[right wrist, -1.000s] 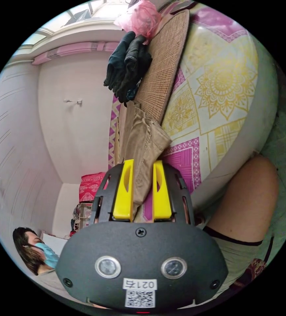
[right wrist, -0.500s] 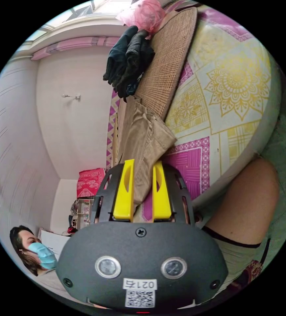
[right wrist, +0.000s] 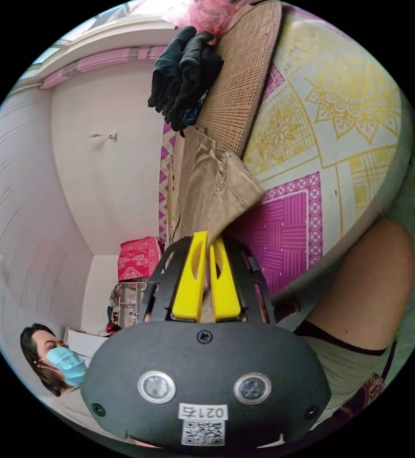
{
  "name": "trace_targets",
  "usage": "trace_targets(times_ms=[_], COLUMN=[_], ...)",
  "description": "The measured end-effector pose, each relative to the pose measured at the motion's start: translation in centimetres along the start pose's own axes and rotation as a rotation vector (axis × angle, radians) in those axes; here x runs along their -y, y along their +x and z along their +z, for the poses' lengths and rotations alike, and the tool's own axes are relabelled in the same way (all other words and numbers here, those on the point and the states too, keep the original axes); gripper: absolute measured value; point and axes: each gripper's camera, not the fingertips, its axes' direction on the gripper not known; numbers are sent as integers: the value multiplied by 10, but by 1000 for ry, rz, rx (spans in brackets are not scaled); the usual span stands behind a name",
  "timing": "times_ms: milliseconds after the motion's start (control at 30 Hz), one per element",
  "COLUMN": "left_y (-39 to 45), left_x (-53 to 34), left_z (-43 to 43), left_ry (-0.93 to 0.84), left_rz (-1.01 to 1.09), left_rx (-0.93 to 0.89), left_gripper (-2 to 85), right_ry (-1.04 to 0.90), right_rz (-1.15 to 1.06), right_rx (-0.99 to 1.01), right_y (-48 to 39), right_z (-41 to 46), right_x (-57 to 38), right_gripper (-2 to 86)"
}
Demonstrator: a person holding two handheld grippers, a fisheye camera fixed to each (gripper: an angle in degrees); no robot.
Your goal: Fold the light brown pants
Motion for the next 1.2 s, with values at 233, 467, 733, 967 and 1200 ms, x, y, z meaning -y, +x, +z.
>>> trace_targets(times_ms=[233,467,733,967,1200], left_y=[30,170,282,242,217], left_x=[0,65,220,302,269], left_z=[8,47,240,437,397], left_ry=[-8,-46,-144,-282,-170], left_rz=[74,287,390,289,424], left_rx=[-63,24,236,381,66], left_gripper=[-9,-10,-9,-6,11], right_ry=[-36,-91,-140,-181,-168], right_rz=[-34,-166,-227,-118,-273], right_rx=[93,147,14,-152,92], right_y=[-18,-89,-135,-76,-96], right_z=[0,44,205,329,295], right_x=[23,99,274,367,351], right_gripper=[-7,-7,-5,27,86])
